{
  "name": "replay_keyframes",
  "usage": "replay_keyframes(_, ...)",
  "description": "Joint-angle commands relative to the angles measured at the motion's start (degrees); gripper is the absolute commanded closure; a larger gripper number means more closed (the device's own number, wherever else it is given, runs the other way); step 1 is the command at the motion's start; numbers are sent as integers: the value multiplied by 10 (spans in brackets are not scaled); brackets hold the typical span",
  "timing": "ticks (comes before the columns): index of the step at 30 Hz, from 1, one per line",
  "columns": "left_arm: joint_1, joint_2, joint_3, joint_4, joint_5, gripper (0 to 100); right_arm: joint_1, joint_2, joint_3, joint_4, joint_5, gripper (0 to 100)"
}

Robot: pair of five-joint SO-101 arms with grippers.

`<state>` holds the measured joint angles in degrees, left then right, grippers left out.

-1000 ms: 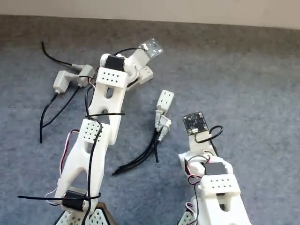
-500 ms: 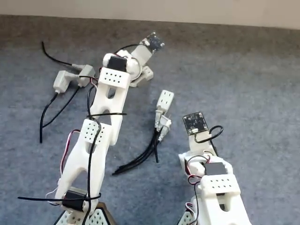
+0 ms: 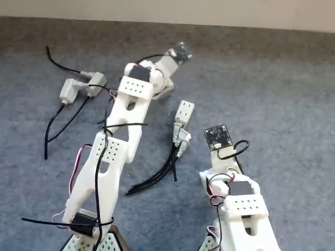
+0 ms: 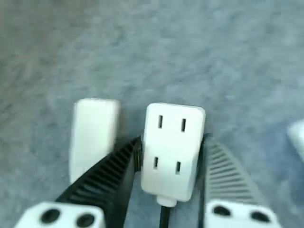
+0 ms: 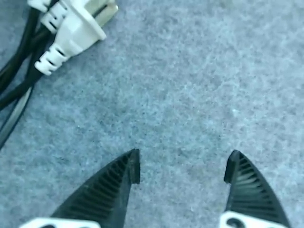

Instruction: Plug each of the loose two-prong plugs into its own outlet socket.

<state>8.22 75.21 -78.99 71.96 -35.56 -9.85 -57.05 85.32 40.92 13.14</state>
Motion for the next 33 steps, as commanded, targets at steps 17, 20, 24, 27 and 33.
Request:
replay_keyframes(17,-20,-349,187,305,17,995,0,-9,-2,-9,5,719)
replay_keyframes(20,-3,-503,385,305,-20,997,0,-7,-2,-9,5,719)
replay_keyframes(24,29,-722,650,302,-91,997,0,-7,-2,-9,5,719)
replay_keyframes(27,43,-863,831,295,-146,996,0,-7,-2,-9,5,719)
replay_keyframes(33,6,-1073,1134,213,-253,996,0,-7,-2,-9,6,719)
